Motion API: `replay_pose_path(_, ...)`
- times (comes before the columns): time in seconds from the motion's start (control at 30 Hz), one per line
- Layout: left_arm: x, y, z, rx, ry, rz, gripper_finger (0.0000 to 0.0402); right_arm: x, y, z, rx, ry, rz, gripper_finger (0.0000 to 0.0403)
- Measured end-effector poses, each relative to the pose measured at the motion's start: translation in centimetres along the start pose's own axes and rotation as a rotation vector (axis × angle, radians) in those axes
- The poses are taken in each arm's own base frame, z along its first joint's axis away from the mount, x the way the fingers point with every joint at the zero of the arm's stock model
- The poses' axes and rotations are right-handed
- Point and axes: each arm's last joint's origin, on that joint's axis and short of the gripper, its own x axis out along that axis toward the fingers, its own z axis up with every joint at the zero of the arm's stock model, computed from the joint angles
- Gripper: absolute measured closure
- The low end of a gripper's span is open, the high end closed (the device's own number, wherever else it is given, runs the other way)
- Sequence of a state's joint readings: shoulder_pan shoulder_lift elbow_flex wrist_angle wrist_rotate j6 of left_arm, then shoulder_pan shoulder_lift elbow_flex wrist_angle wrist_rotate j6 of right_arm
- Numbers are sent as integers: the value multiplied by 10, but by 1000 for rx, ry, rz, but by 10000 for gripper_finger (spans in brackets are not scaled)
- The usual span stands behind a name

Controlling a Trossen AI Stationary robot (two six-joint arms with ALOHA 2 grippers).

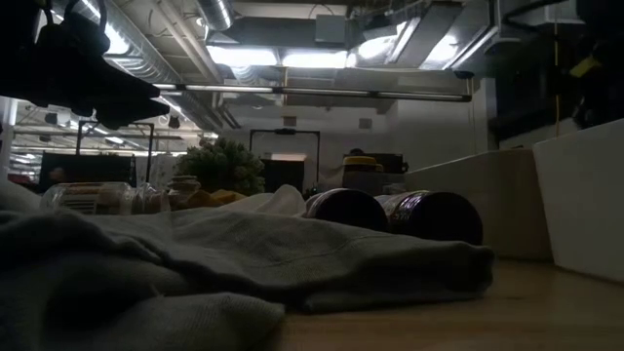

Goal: Sort spices by type
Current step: Put the right black seasoning can into the transparent bin, then put the black seasoning can into the transparent bin

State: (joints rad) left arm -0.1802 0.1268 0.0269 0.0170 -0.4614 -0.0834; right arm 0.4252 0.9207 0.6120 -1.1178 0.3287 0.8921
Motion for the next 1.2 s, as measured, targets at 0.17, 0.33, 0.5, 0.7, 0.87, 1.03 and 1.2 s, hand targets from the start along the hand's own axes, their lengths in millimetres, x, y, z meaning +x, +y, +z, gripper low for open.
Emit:
replay_pose_path(0.17,0,0,0,0,0,0,139,9,-1,-5,-8,8,-7,273)
replay_pose_path(0.33,0,0,0,0,0,0,139,10,1,-4,-3,-1,12,246)
replay_pose_path(0.5,0,0,0,0,-1,0,139,10,2,-3,1,-7,20,218)
replay_pose_path(0.7,0,0,0,-1,-2,0,139,10,2,-3,2,-11,25,202)
replay_pose_path(0.87,0,0,5,-25,-57,-2,139,10,4,-4,-30,47,74,199)
replay_pose_path(1.03,-1,0,11,-35,-112,13,139,9,6,-7,-60,145,161,200)
replay_pose_path(1.2,-1,0,13,-44,-127,12,139,9,7,-9,-31,196,200,201)
